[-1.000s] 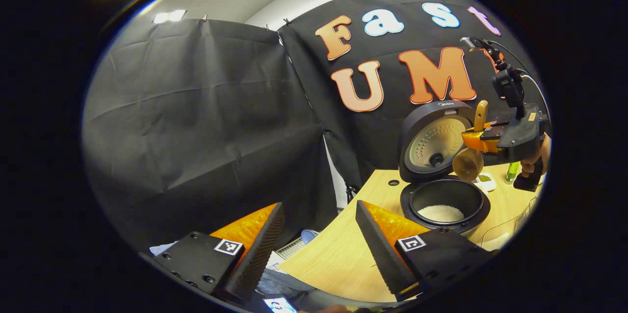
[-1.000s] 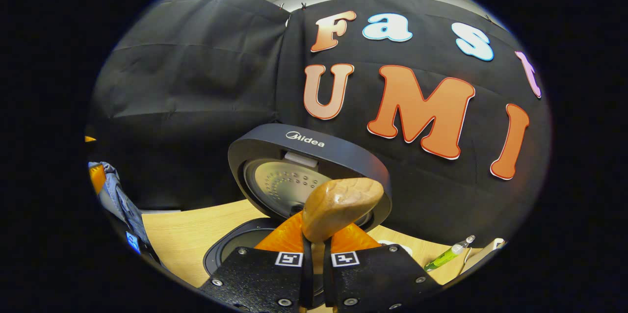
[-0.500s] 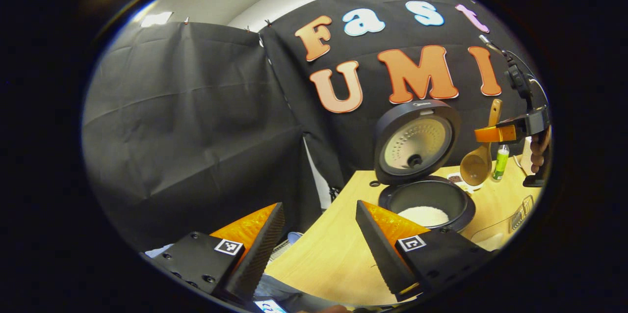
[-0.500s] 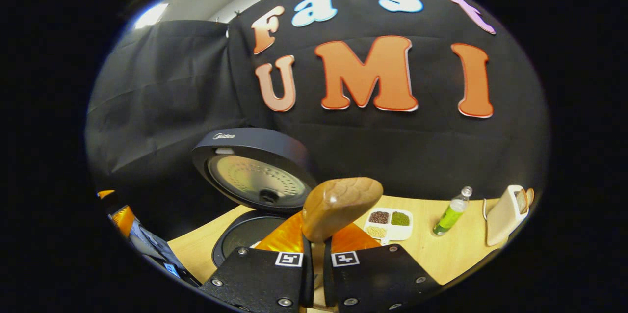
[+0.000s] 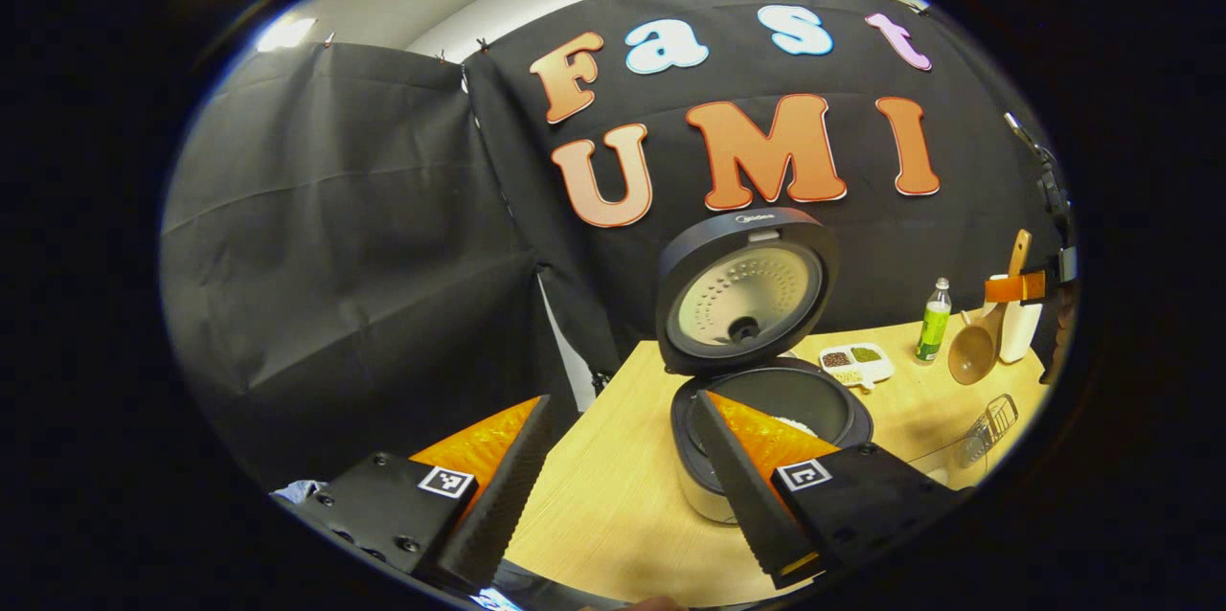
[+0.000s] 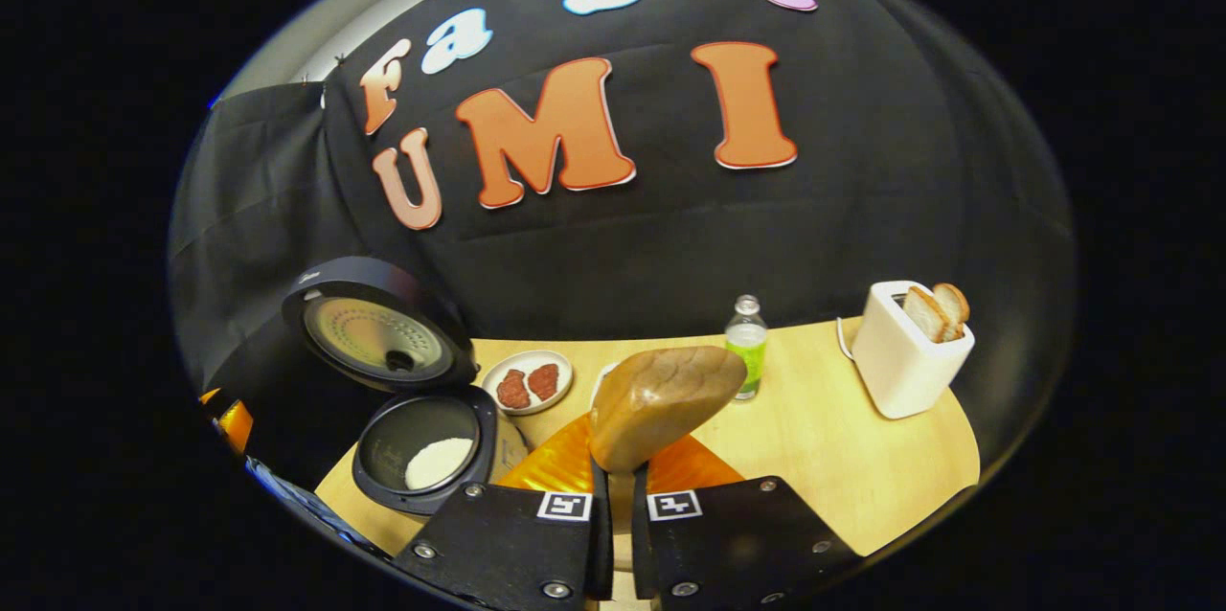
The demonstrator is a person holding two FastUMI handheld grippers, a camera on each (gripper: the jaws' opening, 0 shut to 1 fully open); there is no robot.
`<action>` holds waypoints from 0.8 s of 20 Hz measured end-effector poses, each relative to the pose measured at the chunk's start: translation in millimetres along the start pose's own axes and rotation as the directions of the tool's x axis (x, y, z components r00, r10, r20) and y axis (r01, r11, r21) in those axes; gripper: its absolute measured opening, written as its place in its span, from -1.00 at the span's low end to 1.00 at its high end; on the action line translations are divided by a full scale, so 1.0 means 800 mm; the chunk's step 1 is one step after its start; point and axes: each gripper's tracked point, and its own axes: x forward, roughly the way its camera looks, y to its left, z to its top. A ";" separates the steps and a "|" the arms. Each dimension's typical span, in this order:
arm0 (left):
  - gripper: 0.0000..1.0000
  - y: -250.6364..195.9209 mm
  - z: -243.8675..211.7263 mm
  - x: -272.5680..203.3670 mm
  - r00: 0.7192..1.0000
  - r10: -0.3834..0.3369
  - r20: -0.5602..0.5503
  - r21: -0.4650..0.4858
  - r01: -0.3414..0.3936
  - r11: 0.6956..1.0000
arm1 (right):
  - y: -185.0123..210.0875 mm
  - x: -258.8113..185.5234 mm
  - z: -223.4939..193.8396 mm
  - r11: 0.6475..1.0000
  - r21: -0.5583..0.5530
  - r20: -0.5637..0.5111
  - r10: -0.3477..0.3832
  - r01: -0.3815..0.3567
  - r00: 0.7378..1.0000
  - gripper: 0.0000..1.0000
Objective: Close the left gripper, press the button to open the rice cooker; take a wooden spoon from the chopstick holder with the right hand, scoop a spoonful of rice and pour it into the rice cooker, then put the wooden spoon back into the chopstick holder.
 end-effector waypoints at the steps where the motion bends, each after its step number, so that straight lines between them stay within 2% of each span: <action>1: 0.80 -0.008 0.000 0.002 1.000 -0.012 0.002 0.003 0.012 1.000 | -0.015 -0.008 -0.003 1.000 0.011 -0.003 -0.024 0.024 1.000 -0.85; 9: 0.80 -0.045 0.009 0.004 0.998 -0.066 0.000 0.023 0.066 0.998 | -0.111 -0.042 -0.034 0.978 0.128 -0.052 -0.161 0.166 0.986 -0.86; 10: 0.80 -0.048 0.010 0.004 0.998 -0.067 0.000 0.025 0.067 0.997 | -0.119 -0.045 -0.041 0.974 0.138 -0.062 -0.172 0.179 0.983 -0.86; 11: 0.97 -0.050 0.010 0.004 0.998 -0.068 -0.001 0.025 0.068 0.997 | -0.125 -0.049 -0.050 0.971 0.144 -0.075 -0.179 0.189 0.981 -0.86; 16: 0.97 -0.061 0.014 0.009 0.997 -0.071 -0.015 0.017 0.071 0.997 | -0.146 -0.054 -0.087 0.959 0.173 -0.124 -0.204 0.224 0.971 -0.86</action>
